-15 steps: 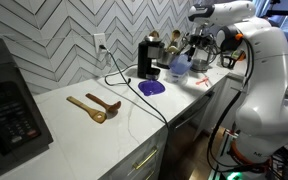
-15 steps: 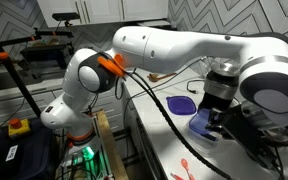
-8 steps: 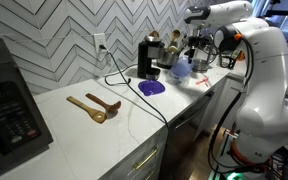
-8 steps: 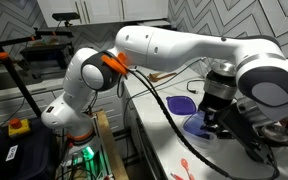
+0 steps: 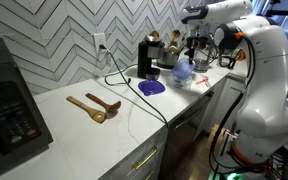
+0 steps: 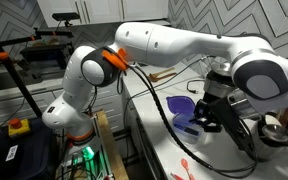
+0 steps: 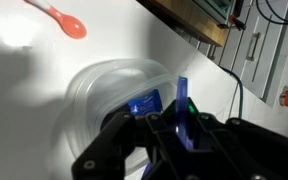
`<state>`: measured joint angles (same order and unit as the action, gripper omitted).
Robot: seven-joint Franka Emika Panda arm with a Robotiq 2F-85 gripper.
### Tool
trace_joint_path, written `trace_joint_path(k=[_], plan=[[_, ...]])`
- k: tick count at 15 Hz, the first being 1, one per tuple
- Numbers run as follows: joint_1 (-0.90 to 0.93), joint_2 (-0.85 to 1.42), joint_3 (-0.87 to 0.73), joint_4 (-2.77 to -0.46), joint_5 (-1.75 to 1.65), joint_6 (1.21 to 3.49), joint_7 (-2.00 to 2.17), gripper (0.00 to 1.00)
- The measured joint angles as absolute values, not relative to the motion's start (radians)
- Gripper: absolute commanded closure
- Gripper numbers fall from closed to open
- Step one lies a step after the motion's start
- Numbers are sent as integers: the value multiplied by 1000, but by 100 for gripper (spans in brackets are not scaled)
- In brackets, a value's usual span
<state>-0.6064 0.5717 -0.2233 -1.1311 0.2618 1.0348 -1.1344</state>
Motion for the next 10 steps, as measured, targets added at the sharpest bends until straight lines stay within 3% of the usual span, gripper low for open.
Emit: trace_joint_path(k=[10], plan=[[-579, 494, -222, -1188, 175, 1028, -1237, 98]])
